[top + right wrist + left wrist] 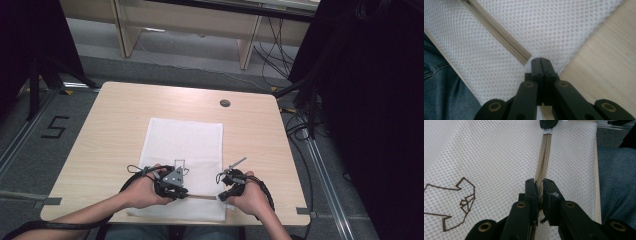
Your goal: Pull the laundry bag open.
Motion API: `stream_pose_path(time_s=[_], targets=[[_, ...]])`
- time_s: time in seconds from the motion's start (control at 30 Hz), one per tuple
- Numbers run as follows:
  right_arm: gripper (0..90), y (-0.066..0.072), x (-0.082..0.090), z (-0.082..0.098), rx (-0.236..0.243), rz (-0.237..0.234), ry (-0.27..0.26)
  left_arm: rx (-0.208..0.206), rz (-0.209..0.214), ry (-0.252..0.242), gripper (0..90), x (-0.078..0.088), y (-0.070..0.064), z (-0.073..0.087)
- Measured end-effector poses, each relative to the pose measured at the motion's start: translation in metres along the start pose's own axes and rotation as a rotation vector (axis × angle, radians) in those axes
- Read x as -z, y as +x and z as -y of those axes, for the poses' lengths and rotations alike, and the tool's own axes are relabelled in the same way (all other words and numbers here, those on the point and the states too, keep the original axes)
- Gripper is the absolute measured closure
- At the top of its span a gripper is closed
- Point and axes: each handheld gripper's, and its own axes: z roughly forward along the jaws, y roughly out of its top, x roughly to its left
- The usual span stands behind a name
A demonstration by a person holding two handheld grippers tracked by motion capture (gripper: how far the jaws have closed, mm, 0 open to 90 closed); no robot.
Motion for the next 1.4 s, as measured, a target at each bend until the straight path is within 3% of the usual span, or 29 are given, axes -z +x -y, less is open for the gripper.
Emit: stream_pose_path(time_s=[0.47, 0.57, 1.0, 1.03, 1.2, 1.4], targets=[[90.0, 0.0001, 0.0001, 0.0, 0.0, 0.001, 0.001, 0.022, -0.003, -0.002, 82.6, 0.0037, 0.0005, 0.004], [90.0, -0.0001, 0.0001, 0.0001, 0.001, 0.001, 0.001, 0.005, -0.006, -0.001, 82.5, 0.0047, 0.001, 0.0043], [90.0, -0.0003, 0.0001, 0.0003, 0.002, 0.001, 0.0, -0.006, -0.011, 0.005, 82.6, 0.005, 0.0004, 0.005], [90.0, -0.0004, 0.0002, 0.0004, 0.004, -0.001, 0.0, 0.015, -0.009, 0.001, 82.6, 0.0053, -0.0001, 0.0059], [90.0, -0.001, 0.0002, 0.0003, 0.008, -0.002, 0.0, 0.014, -0.008, 0.0, 82.6, 0.0068, 0.0, 0.0072], [90.0, -0.0012, 0.0001, 0.0005, 0.007, -0.002, -0.002, -0.003, -0.018, 0.003, 82.6, 0.0075, 0.0005, 0.0074]])
